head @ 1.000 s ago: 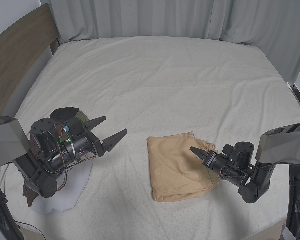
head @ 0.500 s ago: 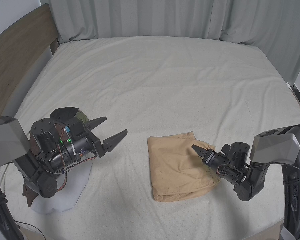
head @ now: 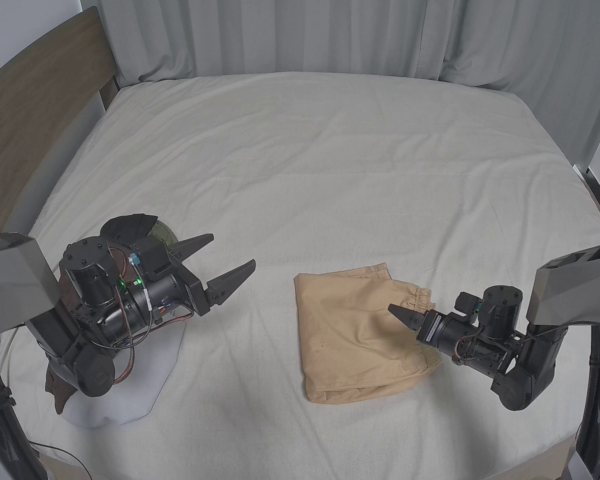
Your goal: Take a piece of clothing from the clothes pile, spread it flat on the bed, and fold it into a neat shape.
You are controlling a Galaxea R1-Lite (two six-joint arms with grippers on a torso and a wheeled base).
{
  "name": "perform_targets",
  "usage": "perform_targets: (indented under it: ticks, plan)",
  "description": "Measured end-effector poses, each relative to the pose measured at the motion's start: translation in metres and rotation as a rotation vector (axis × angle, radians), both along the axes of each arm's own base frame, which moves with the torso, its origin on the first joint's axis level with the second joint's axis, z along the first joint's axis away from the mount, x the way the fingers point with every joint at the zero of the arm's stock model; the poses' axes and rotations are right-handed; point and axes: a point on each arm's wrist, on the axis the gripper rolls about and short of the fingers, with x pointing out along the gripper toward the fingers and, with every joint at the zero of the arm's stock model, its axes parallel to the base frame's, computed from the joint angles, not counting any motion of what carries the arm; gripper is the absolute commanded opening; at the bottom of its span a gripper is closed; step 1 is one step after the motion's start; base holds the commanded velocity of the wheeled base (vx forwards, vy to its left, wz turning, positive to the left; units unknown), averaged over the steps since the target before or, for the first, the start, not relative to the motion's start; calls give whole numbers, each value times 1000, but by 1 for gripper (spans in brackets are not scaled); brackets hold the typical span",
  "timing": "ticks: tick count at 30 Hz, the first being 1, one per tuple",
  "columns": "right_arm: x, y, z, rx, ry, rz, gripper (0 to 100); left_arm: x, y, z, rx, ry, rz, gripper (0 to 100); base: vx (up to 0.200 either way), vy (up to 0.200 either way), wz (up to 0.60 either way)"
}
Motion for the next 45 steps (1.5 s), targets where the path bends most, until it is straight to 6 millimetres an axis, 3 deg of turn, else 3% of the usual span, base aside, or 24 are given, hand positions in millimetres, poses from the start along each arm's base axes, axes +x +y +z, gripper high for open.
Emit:
perform_targets:
  ticks: [5,13,29,45]
  plan:
    - [-18,-13,-4,-130,4,50,100,0,0,0,1,1,0,100,0,0,0]
    - [-34,-25,-13,-189,67,55,100,-2,-4,-1,3,2,-12,100,0,0,0]
    - [-30,-34,-43,-225,155,51,100,-3,-7,-2,4,6,-20,100,0,0,0]
    - [-17,-14,-57,-74,219,37,100,-2,-5,-1,2,4,-16,100,0,0,0]
